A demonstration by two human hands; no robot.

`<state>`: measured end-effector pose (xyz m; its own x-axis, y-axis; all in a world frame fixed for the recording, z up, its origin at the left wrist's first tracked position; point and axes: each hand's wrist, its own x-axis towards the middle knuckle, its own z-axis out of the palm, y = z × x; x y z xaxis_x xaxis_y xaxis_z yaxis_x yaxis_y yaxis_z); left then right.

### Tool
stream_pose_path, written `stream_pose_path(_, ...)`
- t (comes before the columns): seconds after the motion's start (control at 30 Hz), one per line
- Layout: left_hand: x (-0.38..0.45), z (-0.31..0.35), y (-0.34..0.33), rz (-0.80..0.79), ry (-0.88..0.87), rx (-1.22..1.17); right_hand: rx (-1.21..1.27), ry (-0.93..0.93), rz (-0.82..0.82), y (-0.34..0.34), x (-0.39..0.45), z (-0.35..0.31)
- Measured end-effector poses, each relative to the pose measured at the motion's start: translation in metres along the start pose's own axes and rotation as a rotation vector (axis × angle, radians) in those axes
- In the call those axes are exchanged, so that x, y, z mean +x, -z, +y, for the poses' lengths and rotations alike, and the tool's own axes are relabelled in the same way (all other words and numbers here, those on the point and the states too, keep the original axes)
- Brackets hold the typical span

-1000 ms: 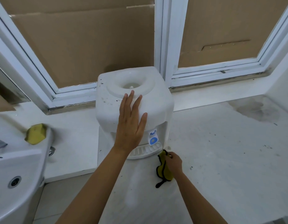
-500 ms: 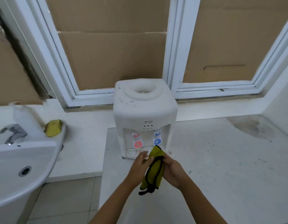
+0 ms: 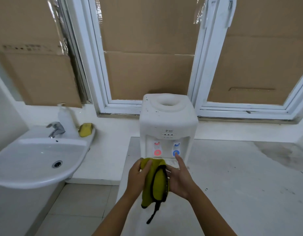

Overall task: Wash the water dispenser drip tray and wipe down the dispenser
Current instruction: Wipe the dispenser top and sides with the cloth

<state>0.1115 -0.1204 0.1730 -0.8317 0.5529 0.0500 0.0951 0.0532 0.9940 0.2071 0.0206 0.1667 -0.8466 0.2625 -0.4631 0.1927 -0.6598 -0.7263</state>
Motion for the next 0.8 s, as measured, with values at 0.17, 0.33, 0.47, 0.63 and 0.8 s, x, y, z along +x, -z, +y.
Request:
stream_pose_path(0.17, -0.014, 0.02, 0.025, 0.079, -0.077, 0.076, -0.373, 0.121, -0.111, -0.038, -0.014, 0.007)
stream_pose_path(0.33, -0.008, 0.038, 0.057, 0.152, -0.148, 0.144, -0.357, 0.172, -0.129, -0.062, -0.001, -0.001)
stream_pose_path(0.47, 0.018, 0.05, 0.085, 0.123, -0.123, 0.177, -0.468, 0.201, -0.14, -0.089, 0.011, -0.012)
stream_pose_path(0.63, 0.062, 0.063, 0.115, -0.242, 0.499, -0.461, -0.455, 0.338, -0.049, -0.124, 0.056, -0.032)
stream_pose_path(0.8, 0.107, 0.05, 0.134, -0.449, 0.642, -0.773, -0.537, 0.515, 0.064, -0.157, 0.1, -0.065)
